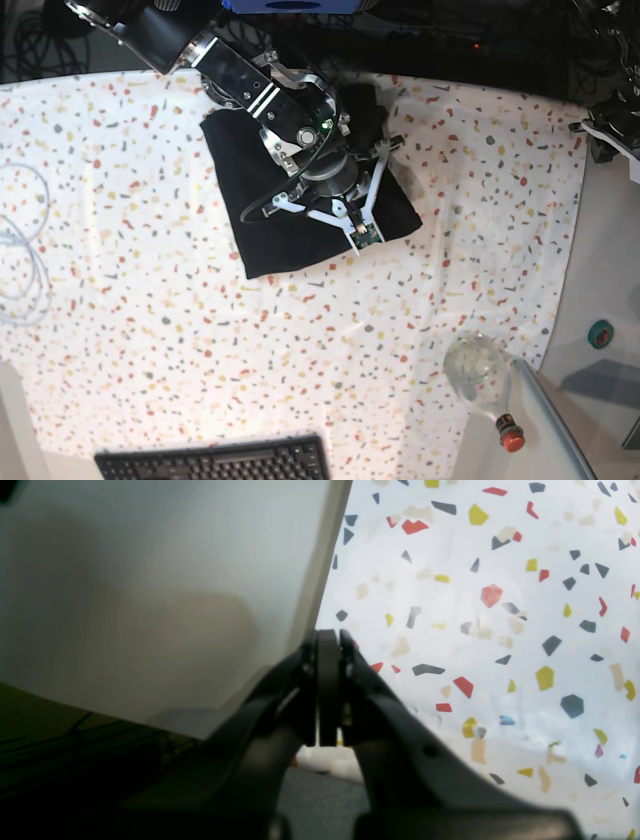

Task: Layout the t-shirt on the table in an organized manner, then fold the t-shirt properly
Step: 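Grasp the shirt stack edge with the right gripper and drag it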

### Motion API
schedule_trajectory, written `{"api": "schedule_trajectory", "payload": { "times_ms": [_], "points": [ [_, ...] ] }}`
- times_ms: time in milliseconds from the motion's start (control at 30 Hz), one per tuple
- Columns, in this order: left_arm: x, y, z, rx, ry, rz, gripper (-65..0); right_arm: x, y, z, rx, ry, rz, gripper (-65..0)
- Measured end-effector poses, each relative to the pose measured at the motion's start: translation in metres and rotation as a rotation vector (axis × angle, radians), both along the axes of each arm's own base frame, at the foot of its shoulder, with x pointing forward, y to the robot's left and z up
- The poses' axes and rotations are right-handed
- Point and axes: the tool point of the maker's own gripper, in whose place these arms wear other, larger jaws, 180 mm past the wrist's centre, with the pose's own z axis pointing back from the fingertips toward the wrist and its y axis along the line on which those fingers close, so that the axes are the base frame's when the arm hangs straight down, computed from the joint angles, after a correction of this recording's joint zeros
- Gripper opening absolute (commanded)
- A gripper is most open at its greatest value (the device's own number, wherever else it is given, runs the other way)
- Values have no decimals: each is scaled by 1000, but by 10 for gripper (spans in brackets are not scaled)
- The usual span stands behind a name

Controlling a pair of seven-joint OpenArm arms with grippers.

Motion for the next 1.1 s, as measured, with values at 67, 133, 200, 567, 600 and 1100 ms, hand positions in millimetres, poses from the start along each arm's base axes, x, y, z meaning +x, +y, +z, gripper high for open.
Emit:
{"api": "schedule_trajectory", "payload": {
  "times_ms": [67,133,200,567,600,1100],
  "points": [
    [1,0,0,1,-1,0,-650,1,1,-3,-10,5,3,-650],
    [1,0,1,0,-4,-1,-650,-1,8,-6,-9,20,4,-650],
    [1,0,1,0,-4,-1,-650,-6,18,-7,4,38,10,-650],
    [1,0,0,-1,-3,0,-650,-25,66,9,100,44,121,-650],
    [1,0,0,0,-1,0,-650,-19,65,12,106,40,119,-650],
    [1,0,1,2,-4,-1,-650,-35,34,-10,48,124,136,-650]
  ]
}}
